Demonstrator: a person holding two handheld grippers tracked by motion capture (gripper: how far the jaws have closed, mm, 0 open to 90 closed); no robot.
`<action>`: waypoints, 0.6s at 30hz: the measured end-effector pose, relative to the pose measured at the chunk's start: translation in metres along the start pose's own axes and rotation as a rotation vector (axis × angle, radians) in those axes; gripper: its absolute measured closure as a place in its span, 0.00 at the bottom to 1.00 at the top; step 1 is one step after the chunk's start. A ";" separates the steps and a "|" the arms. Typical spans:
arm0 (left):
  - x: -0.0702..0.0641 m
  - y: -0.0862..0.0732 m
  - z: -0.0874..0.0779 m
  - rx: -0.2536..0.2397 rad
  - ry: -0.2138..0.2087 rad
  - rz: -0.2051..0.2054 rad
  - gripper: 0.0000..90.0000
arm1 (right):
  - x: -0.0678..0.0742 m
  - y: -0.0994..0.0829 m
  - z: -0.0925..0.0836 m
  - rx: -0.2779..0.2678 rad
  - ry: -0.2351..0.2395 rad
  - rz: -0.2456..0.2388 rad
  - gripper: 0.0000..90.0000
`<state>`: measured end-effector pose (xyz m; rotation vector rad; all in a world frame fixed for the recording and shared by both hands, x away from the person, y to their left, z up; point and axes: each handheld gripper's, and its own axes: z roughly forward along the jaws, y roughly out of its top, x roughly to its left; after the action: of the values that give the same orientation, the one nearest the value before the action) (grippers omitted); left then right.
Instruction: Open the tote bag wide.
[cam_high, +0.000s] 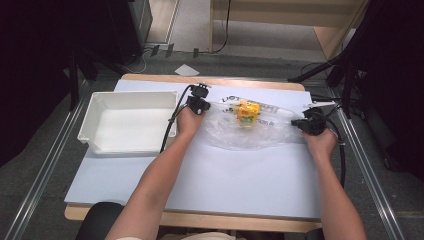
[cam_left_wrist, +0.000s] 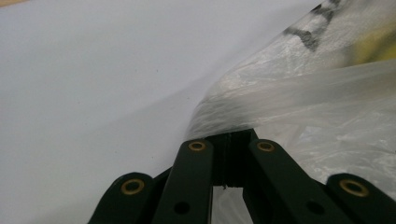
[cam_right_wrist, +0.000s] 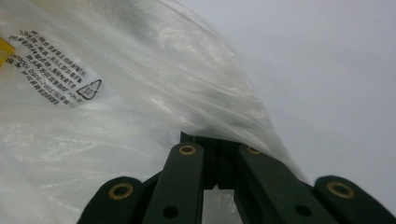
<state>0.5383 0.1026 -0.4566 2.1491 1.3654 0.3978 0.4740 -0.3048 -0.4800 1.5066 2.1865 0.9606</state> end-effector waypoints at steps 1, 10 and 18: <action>0.000 0.000 0.000 -0.001 0.005 -0.004 1.00 | -0.003 -0.002 -0.002 -0.002 -0.002 0.007 1.00; 0.002 0.000 -0.001 0.003 0.040 -0.028 1.00 | -0.014 -0.016 -0.015 -0.008 -0.024 0.021 1.00; 0.002 -0.001 -0.001 -0.006 0.042 -0.045 1.00 | -0.021 -0.022 -0.021 -0.016 -0.026 0.050 1.00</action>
<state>0.5377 0.1051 -0.4568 2.1117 1.4315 0.4313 0.4545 -0.3364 -0.4825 1.5640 2.1275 0.9659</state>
